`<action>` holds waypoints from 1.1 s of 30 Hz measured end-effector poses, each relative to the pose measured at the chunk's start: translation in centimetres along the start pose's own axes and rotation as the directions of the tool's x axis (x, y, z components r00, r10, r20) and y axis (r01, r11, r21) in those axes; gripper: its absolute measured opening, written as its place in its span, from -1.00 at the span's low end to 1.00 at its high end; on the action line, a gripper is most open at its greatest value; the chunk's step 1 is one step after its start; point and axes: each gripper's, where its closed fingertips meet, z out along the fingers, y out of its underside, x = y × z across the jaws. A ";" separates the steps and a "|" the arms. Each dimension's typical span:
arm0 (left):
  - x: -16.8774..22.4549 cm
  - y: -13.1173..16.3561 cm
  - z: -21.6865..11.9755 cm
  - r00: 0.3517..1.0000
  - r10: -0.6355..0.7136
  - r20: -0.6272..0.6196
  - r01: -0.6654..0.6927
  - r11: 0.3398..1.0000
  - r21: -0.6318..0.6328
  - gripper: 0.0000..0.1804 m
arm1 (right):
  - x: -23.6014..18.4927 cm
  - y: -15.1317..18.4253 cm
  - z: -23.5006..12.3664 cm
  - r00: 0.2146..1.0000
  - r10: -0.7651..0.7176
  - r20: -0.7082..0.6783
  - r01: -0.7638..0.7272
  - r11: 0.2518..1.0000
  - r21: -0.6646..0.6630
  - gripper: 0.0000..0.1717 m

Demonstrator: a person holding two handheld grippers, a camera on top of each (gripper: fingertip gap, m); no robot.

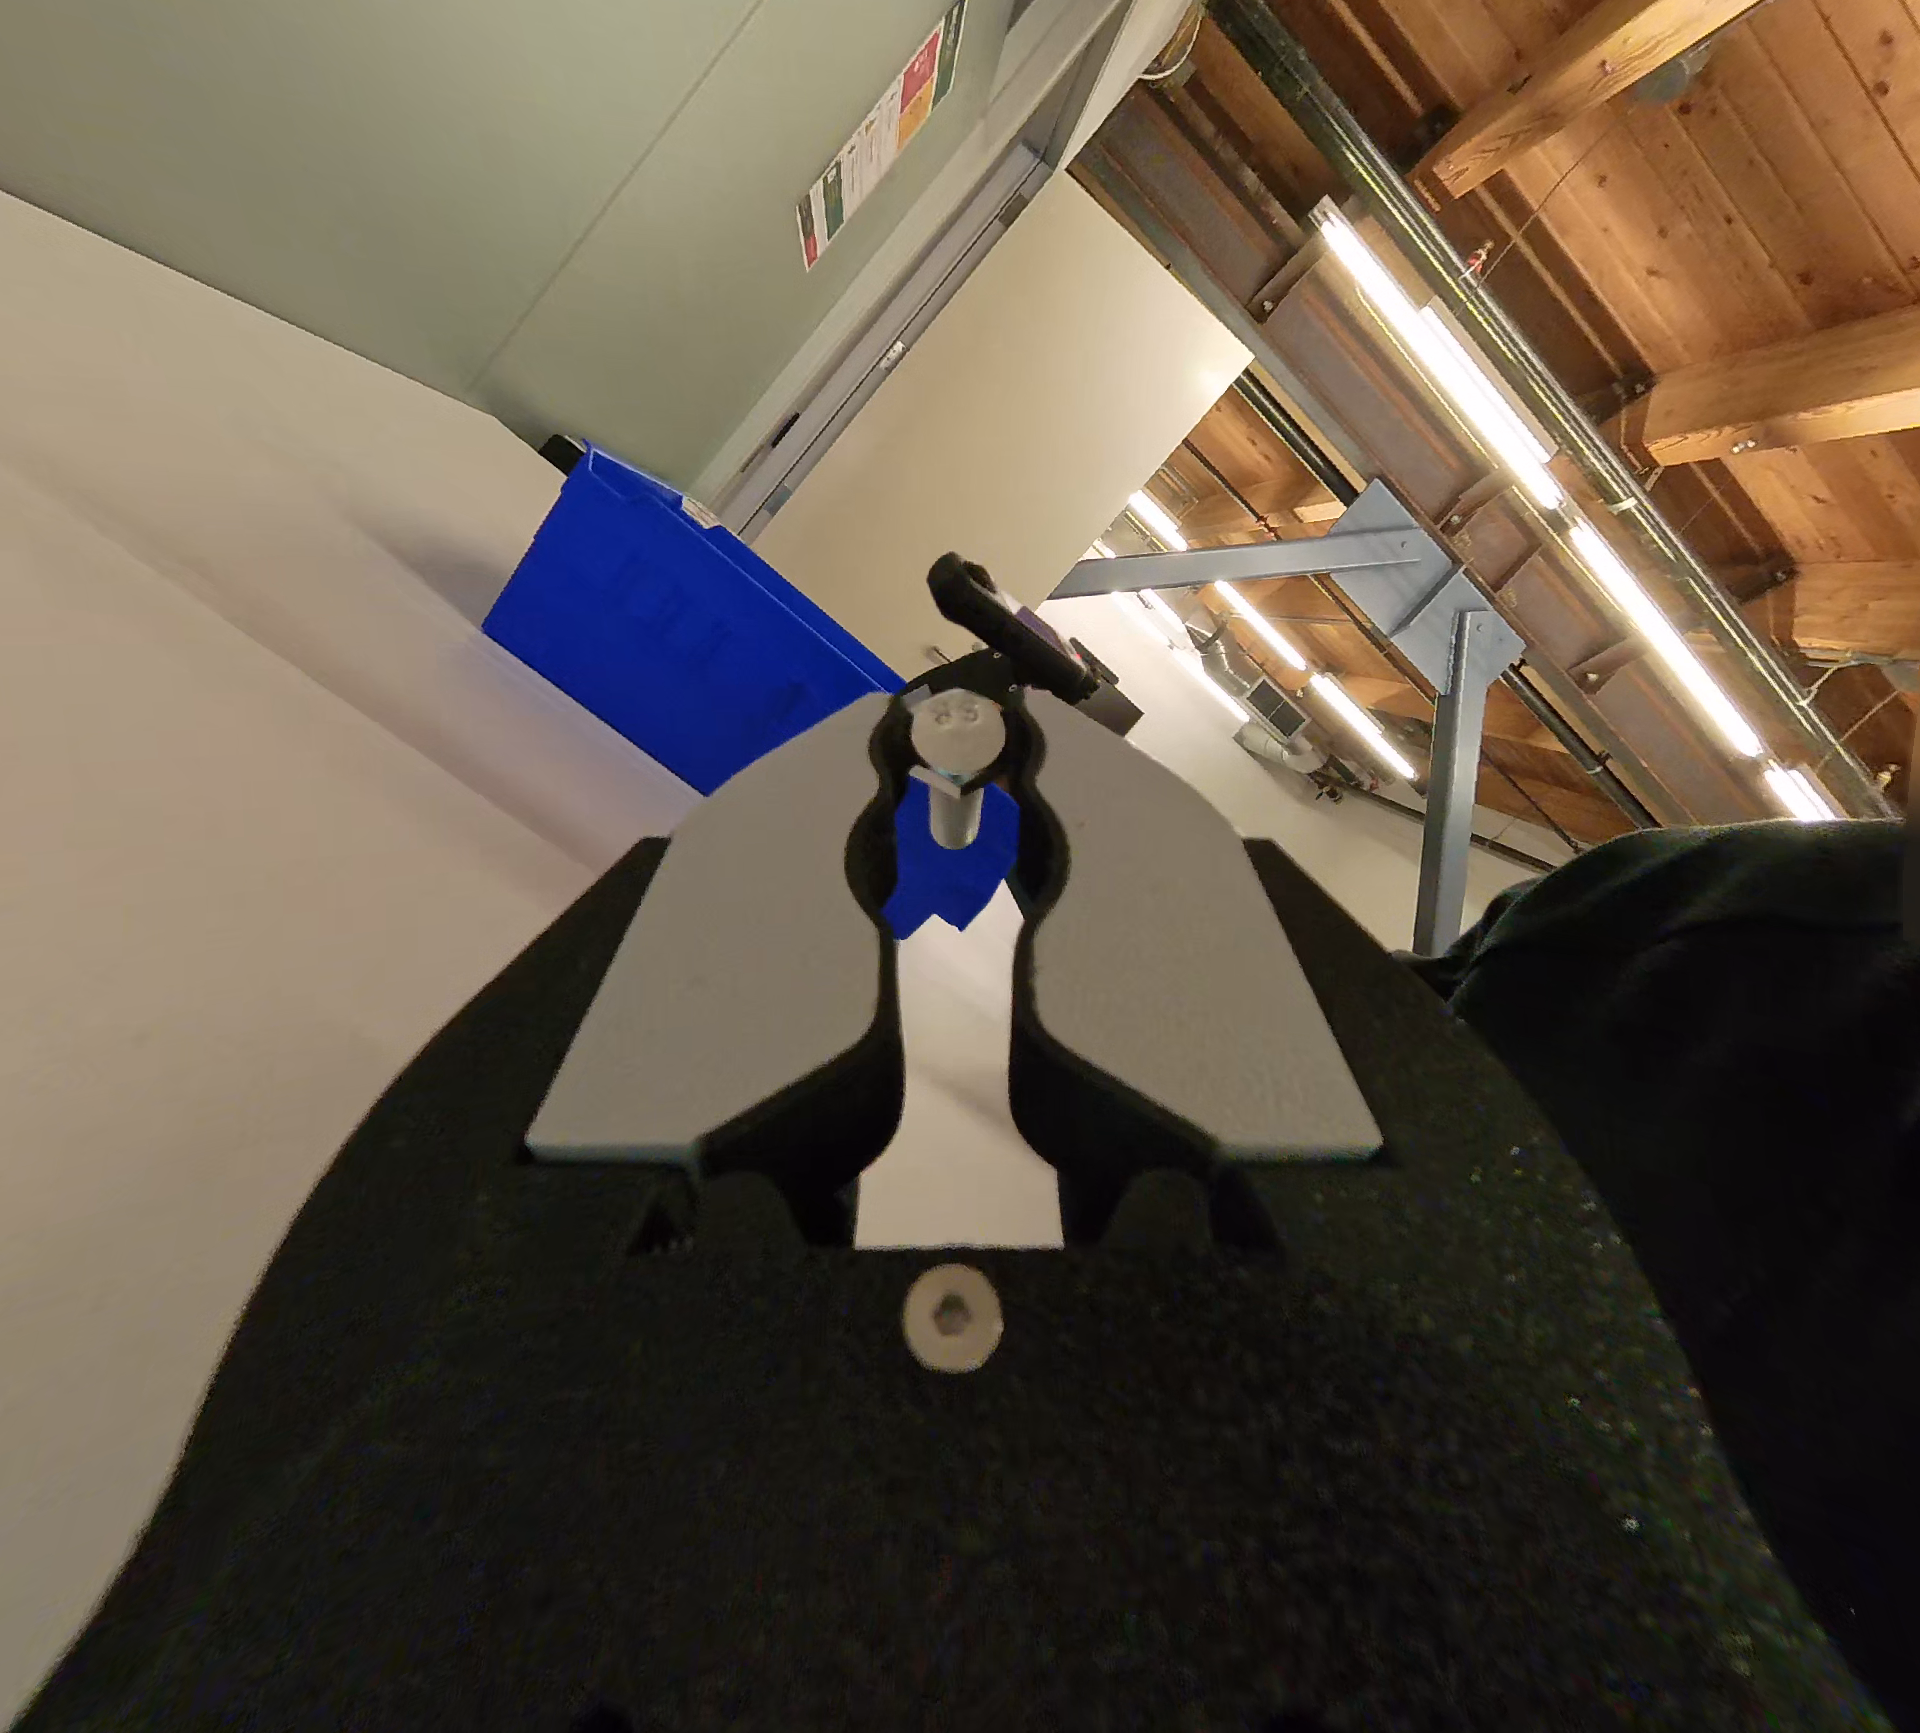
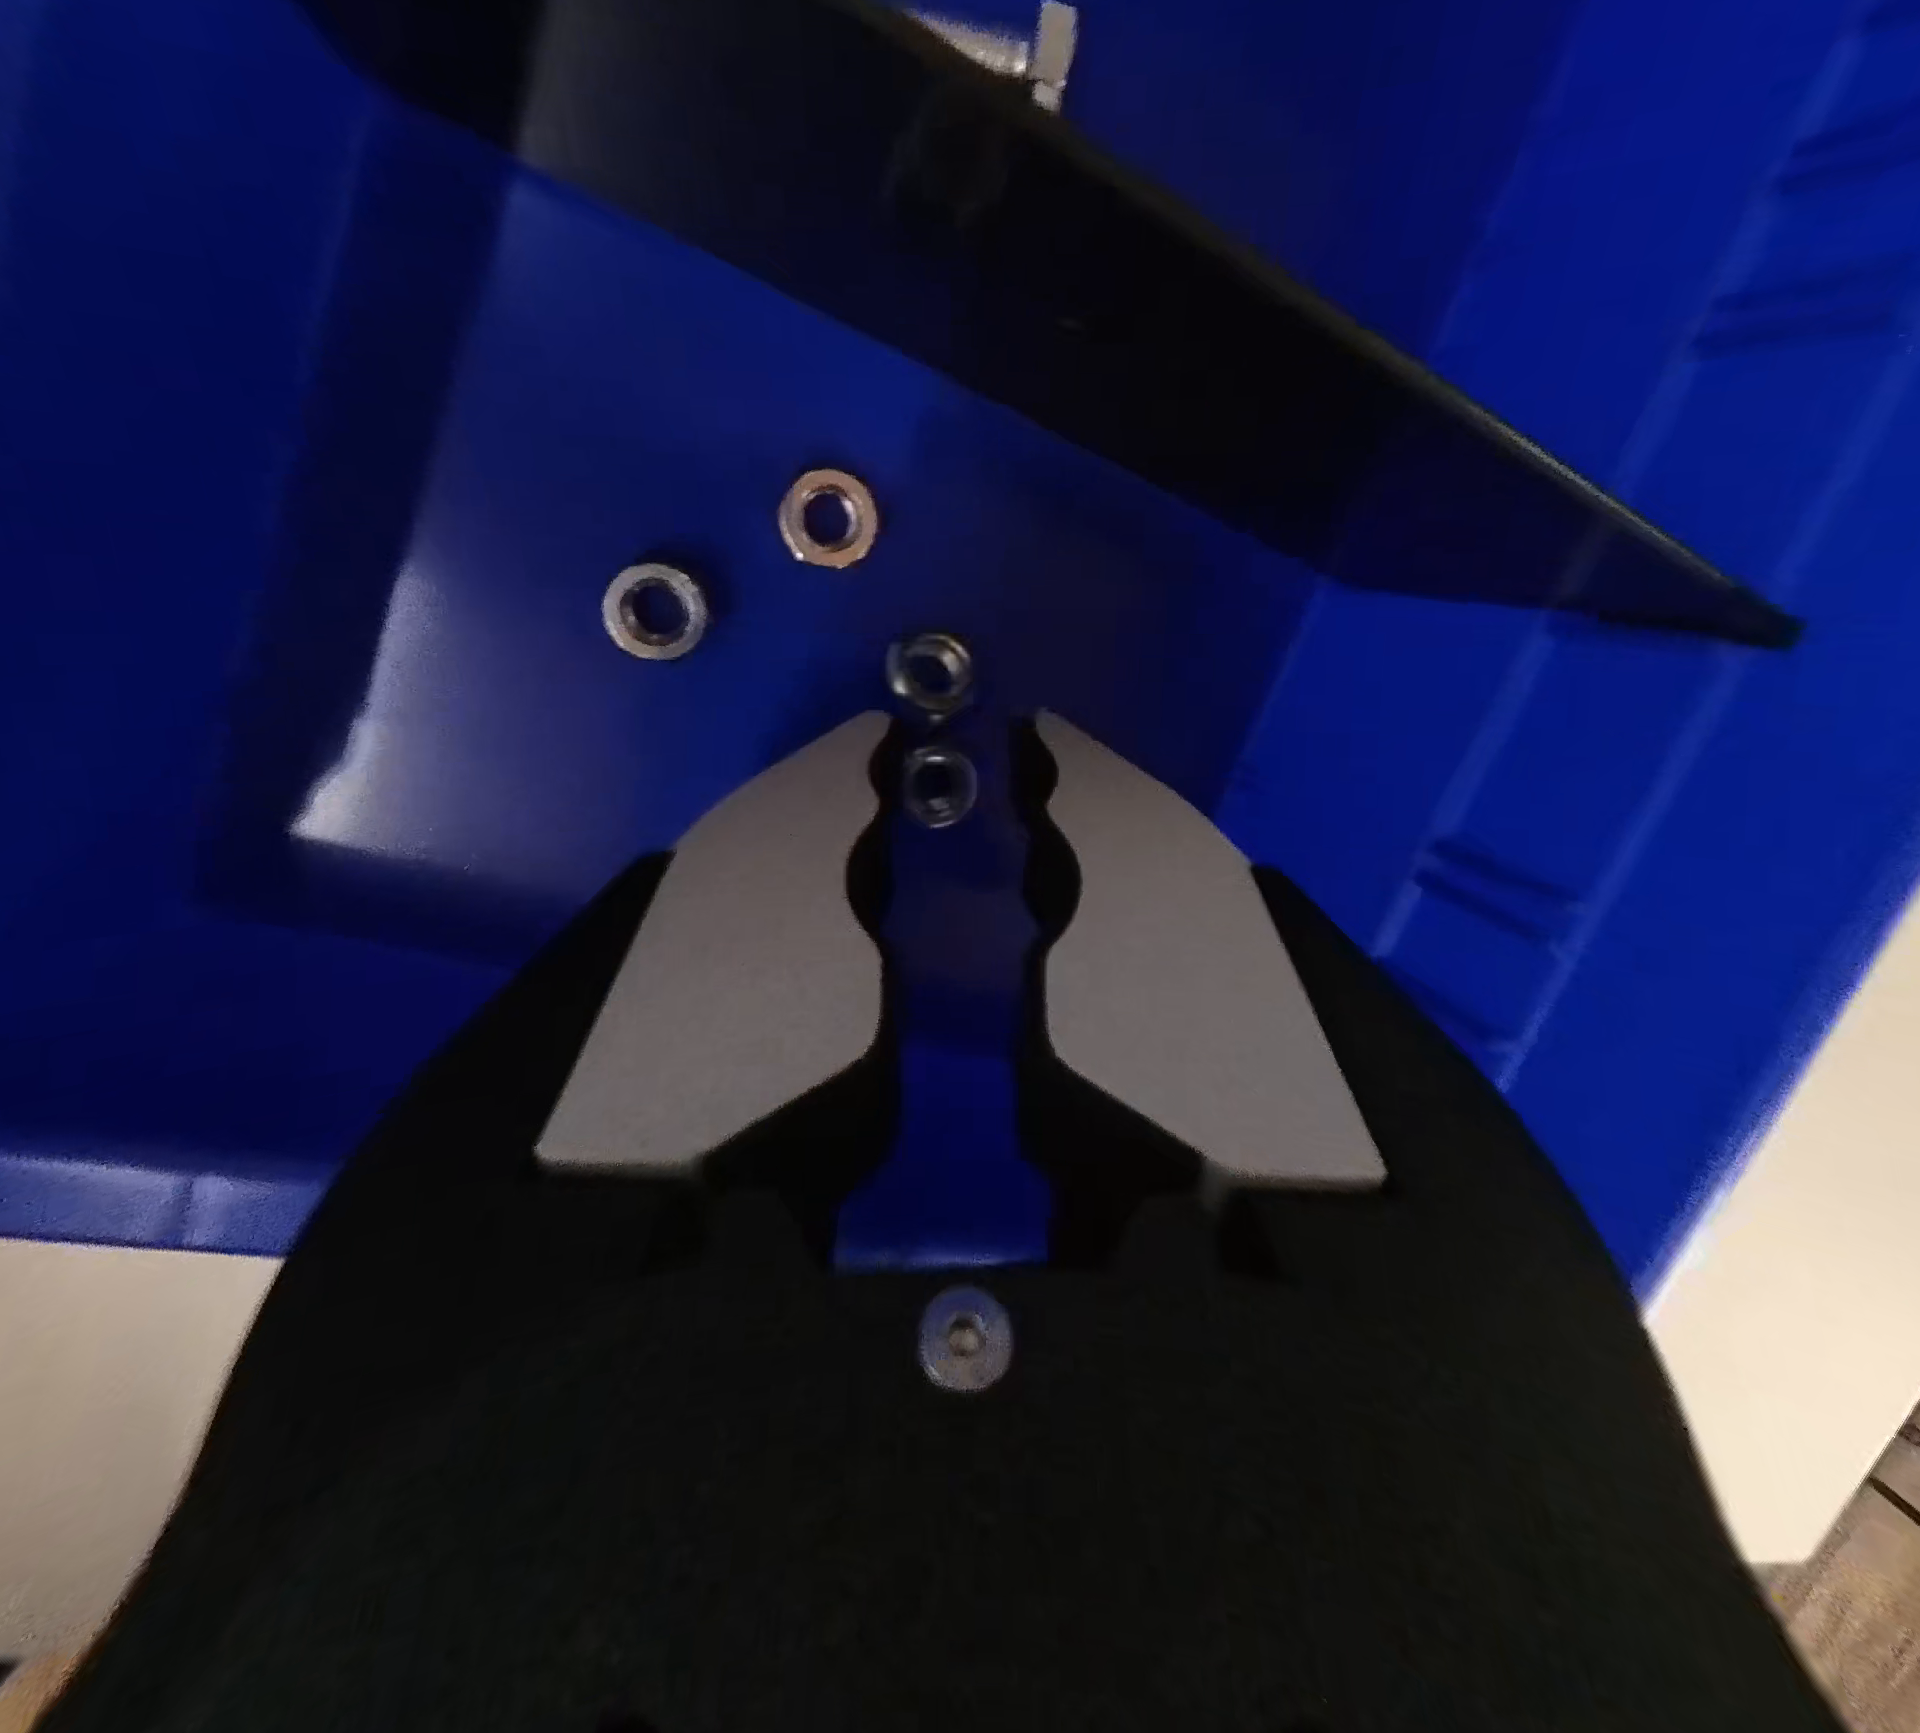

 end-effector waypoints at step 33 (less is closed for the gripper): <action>0.0 2.7 1.5 0.989 0.135 0.064 -0.125 0.981 -0.145 -0.81 | -29.2 -19.0 -9.1 0.902 -0.432 0.006 0.297 0.632 0.716 -0.89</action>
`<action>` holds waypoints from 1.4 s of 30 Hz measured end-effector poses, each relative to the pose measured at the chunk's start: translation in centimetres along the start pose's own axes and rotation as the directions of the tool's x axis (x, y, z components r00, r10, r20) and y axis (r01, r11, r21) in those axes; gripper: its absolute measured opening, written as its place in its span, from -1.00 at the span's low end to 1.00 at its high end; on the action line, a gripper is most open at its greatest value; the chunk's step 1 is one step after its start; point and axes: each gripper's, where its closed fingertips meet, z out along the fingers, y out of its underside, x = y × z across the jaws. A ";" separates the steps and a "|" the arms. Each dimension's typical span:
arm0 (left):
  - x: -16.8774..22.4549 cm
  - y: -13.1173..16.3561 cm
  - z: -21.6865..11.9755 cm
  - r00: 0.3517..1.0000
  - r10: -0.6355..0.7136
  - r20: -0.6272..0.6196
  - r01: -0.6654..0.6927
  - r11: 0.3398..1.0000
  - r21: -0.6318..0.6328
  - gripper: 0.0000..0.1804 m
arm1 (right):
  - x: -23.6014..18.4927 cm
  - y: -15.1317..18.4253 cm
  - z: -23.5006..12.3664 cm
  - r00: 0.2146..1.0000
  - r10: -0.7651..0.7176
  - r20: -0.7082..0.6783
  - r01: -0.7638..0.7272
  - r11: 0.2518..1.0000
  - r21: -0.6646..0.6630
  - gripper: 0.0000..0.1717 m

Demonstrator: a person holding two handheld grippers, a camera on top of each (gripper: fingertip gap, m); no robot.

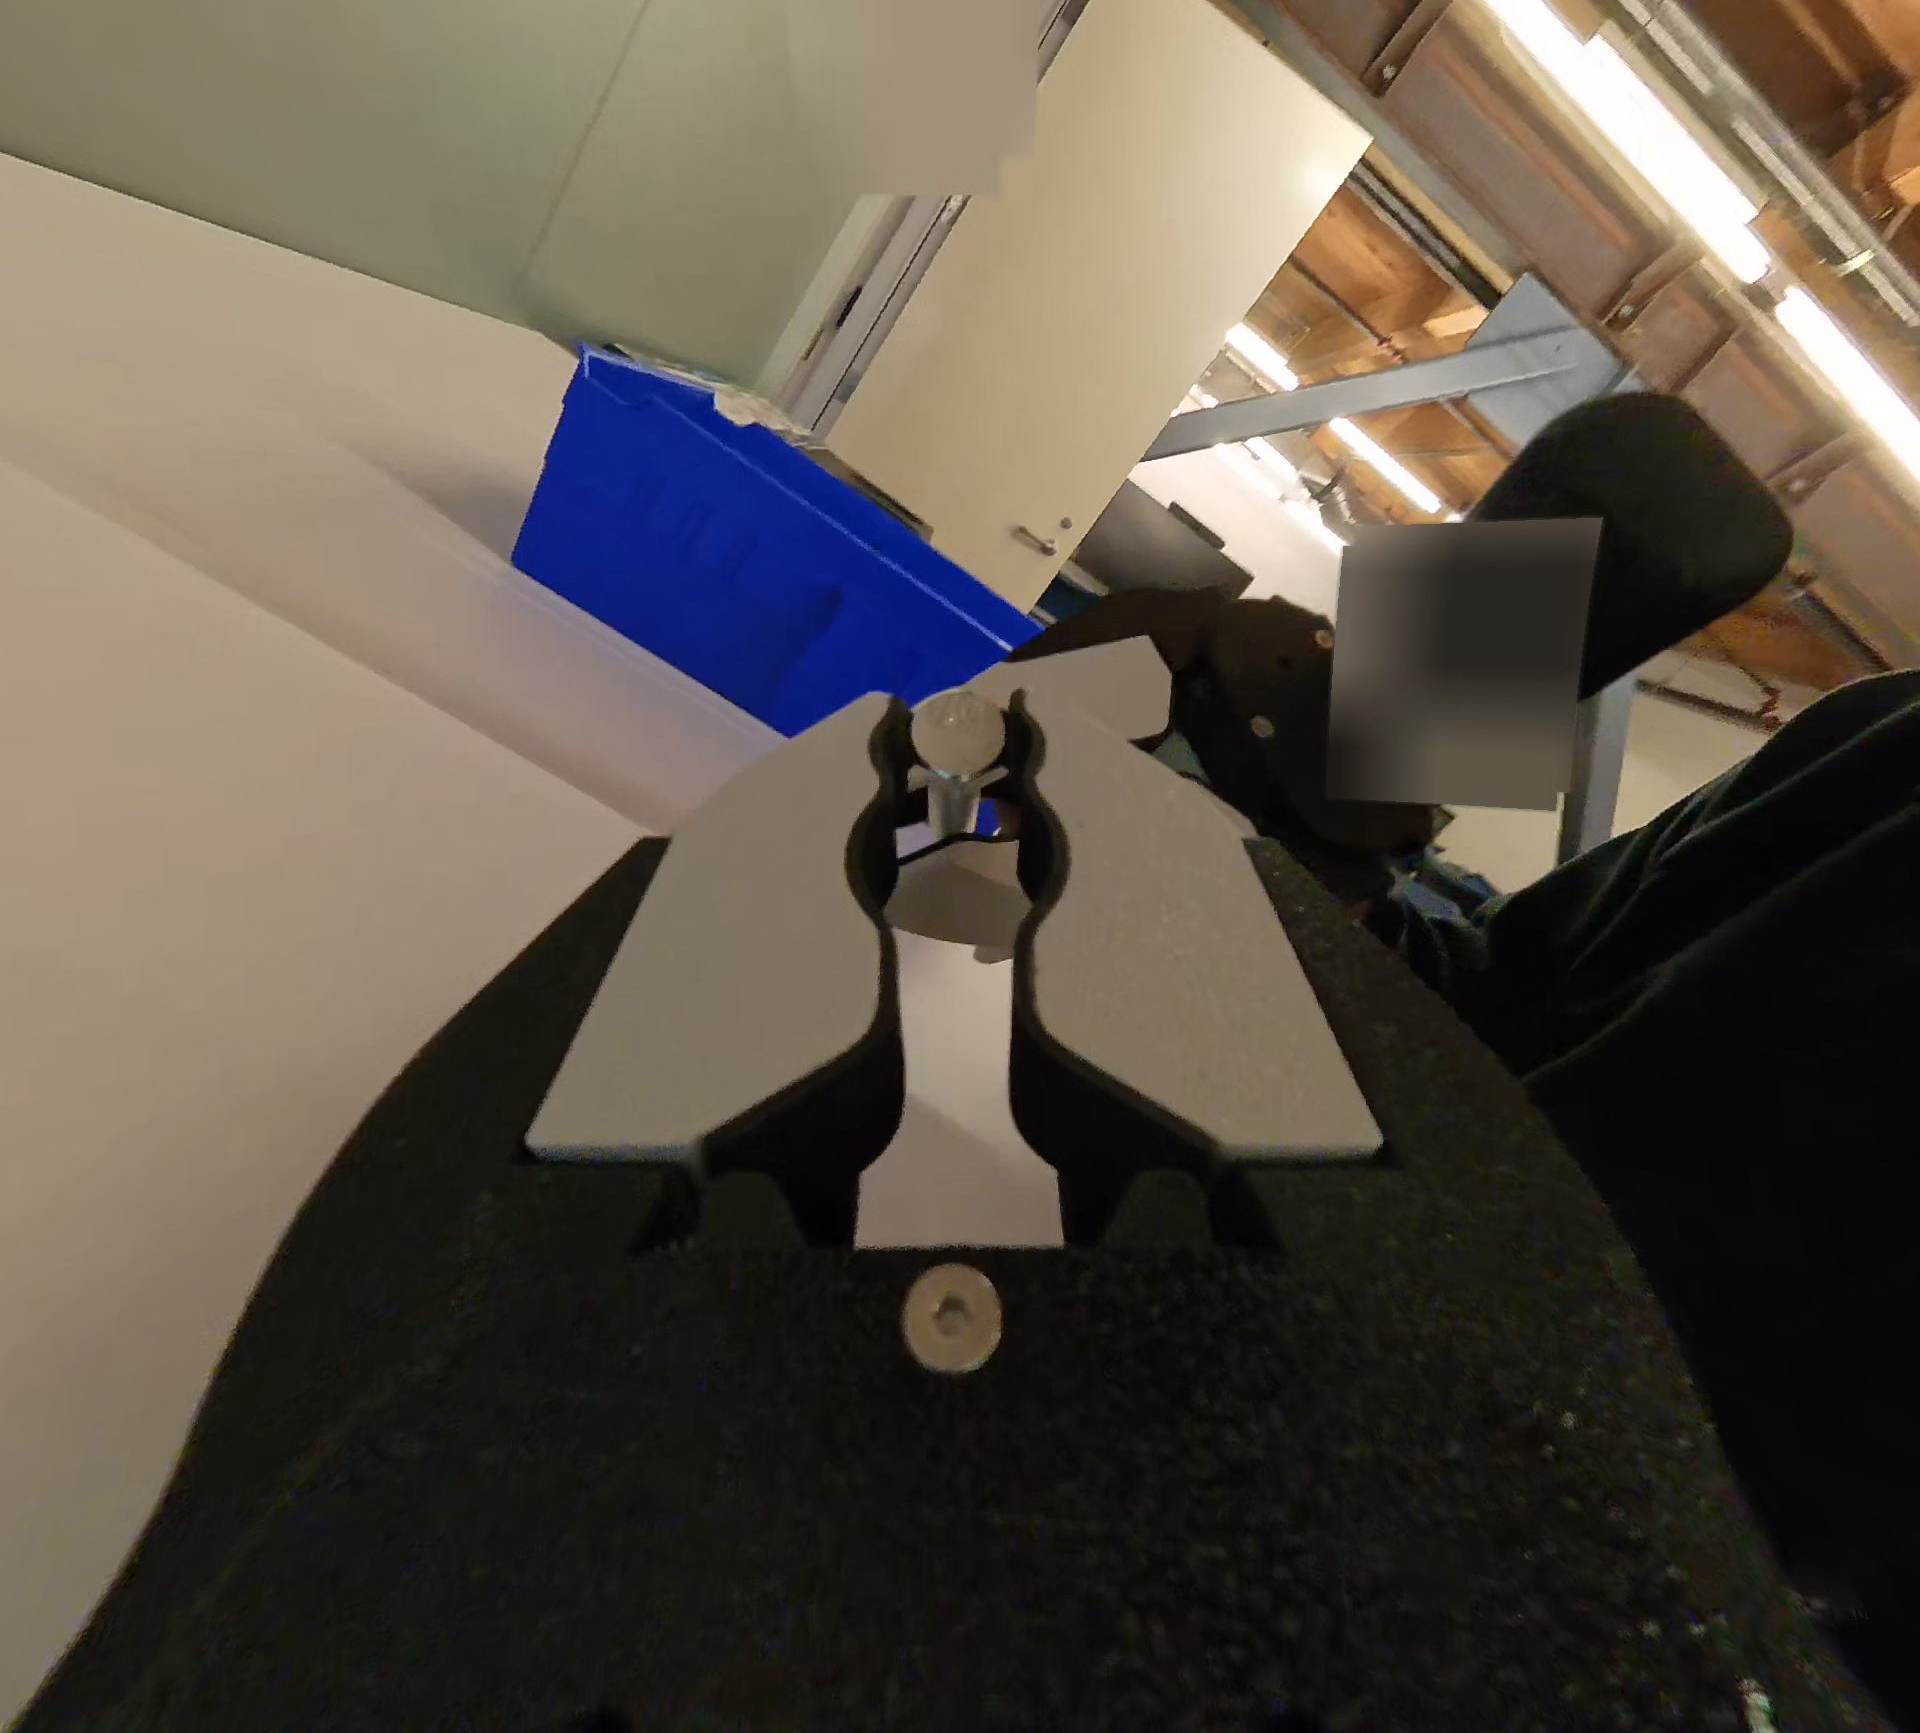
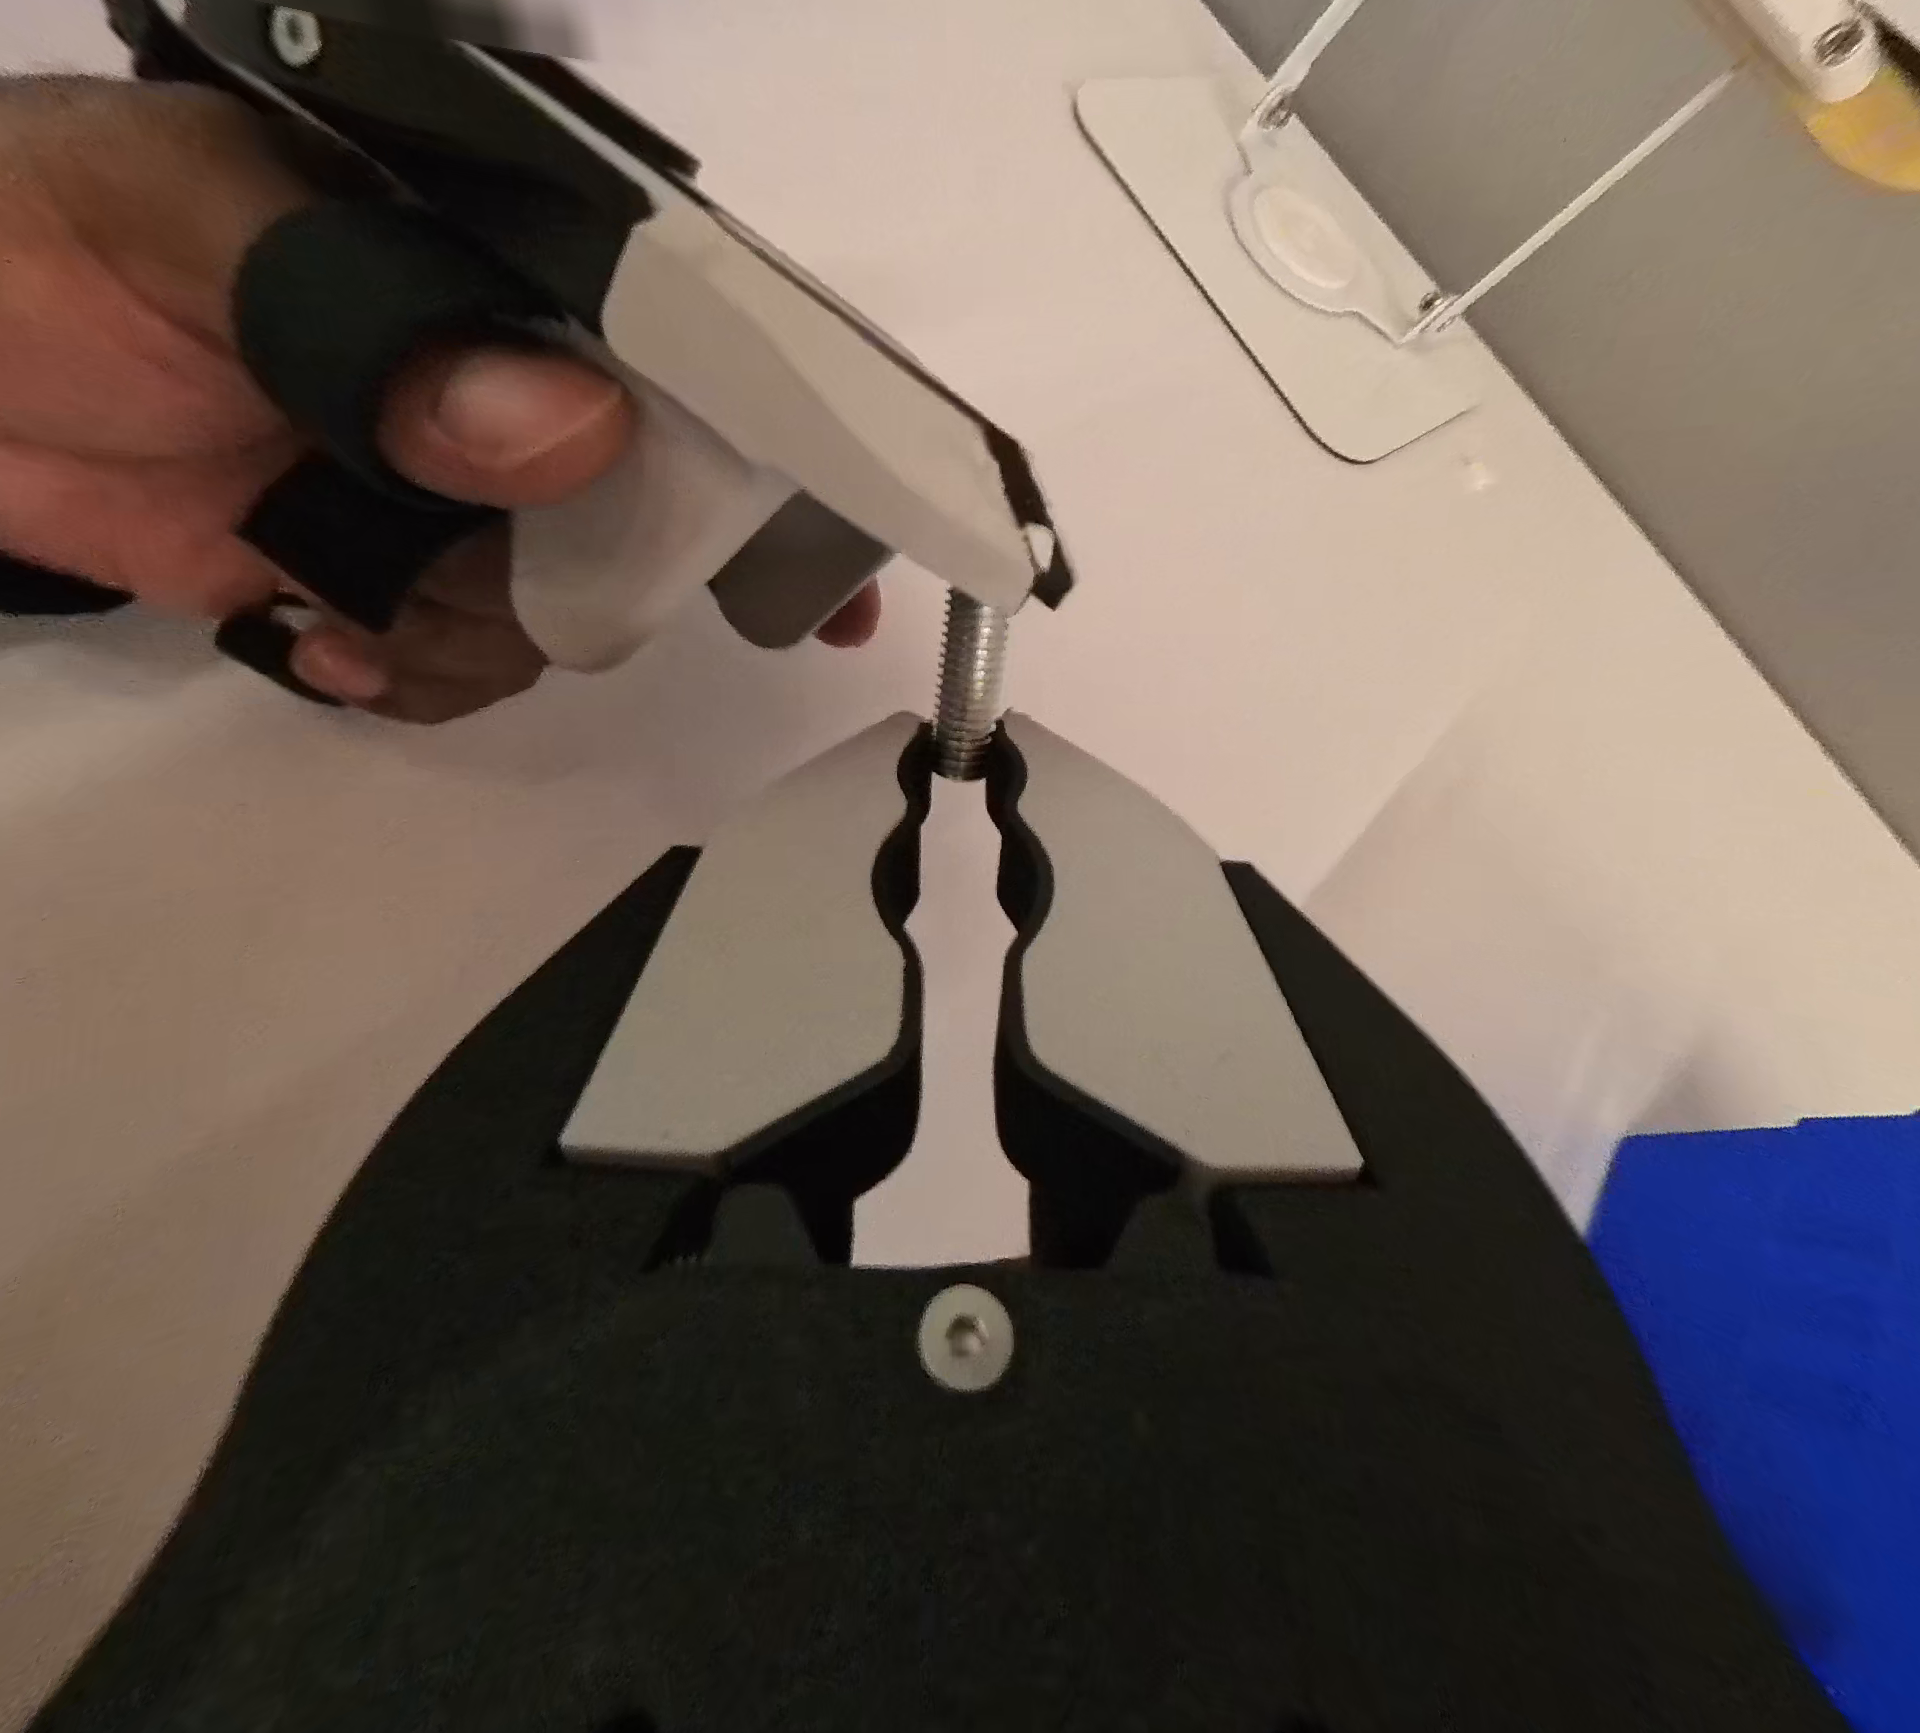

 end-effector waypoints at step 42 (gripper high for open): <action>-1.1 -1.1 -0.7 0.998 -0.054 0.020 0.052 0.997 0.055 -0.55 | 28.0 24.2 -7.0 0.971 0.178 -0.159 -0.232 0.549 -0.803 -0.89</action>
